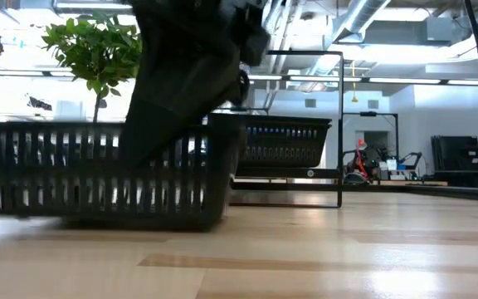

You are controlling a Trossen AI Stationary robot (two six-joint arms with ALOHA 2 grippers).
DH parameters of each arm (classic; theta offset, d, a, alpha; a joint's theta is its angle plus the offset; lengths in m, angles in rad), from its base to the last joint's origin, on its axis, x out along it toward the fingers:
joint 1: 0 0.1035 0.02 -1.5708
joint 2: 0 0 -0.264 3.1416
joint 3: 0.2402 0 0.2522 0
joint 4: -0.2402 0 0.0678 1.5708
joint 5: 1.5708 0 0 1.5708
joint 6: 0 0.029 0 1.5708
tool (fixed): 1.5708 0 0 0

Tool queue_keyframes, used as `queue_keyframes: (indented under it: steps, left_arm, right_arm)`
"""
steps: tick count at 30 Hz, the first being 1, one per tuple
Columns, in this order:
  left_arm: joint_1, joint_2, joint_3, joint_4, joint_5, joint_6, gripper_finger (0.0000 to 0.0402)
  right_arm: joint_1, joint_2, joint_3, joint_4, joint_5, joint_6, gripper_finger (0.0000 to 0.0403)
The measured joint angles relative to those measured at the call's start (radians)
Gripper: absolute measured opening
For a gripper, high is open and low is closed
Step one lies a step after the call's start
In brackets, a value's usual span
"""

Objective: Stack baskets on shelf by color
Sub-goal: Stack the black bin on the black bin on the shelf

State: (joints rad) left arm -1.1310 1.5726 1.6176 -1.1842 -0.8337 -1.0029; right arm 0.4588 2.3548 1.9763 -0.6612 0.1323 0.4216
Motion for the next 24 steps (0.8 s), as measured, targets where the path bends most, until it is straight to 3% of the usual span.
queue_keyframes:
  steps: [6,14,24]
  left_arm:
    - [0.000,0.000,0.000,-0.001,0.000,-0.001,0.0163]
    - [0.000,0.000,0.000,-0.009,-0.022,0.010,0.0163]
    - [0.000,0.000,0.000,-0.015,-0.036,0.014,0.0163]
  right_arm:
    - [0.042,-0.122,0.102,-0.128,0.003,-0.090,0.0005]
    - [0.045,-0.382,0.116,-0.393,0.408,-0.141,0.0003]
    - [-0.107,-0.397,0.093,-0.745,0.611,-0.258,0.0003]
